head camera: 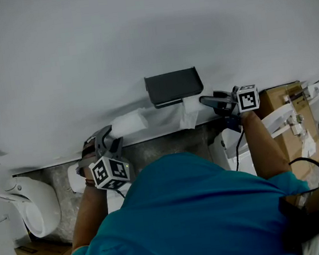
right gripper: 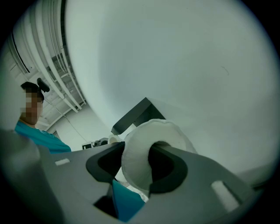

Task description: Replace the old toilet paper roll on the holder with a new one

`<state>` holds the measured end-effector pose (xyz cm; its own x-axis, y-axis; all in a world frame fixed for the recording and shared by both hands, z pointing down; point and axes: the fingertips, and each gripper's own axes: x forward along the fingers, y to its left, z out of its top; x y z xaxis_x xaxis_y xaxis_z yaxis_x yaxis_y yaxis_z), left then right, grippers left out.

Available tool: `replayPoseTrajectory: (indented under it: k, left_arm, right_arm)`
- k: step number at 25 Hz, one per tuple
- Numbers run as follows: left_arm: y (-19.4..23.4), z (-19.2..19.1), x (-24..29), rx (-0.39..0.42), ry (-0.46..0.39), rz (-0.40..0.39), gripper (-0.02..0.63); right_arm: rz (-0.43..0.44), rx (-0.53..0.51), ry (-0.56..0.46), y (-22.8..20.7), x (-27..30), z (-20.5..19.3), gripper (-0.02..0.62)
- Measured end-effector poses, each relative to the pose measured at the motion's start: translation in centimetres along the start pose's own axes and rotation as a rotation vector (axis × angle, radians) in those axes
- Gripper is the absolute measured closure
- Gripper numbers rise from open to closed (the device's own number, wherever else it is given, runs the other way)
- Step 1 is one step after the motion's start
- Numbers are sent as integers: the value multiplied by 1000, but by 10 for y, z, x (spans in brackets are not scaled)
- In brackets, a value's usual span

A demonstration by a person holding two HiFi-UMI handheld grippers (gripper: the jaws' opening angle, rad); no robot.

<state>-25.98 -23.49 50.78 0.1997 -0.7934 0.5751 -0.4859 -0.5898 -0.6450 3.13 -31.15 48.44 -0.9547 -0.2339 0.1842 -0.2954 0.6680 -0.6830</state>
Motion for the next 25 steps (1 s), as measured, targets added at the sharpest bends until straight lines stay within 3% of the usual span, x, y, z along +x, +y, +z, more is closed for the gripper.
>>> replayPoseTrajectory:
  k: [7, 13, 25]
  left_arm:
    - [1, -5, -3, -2, -7, 1, 437]
    - [5, -8, -4, 0, -22, -4, 437]
    - [12, -24, -11, 5, -41, -12, 437]
  right_arm:
    - [-68, 15, -19, 1, 8, 0, 413]
    - [-270, -34, -58, -2, 10, 8, 379]
    - [-559, -178, -139, 10, 28, 5, 379]
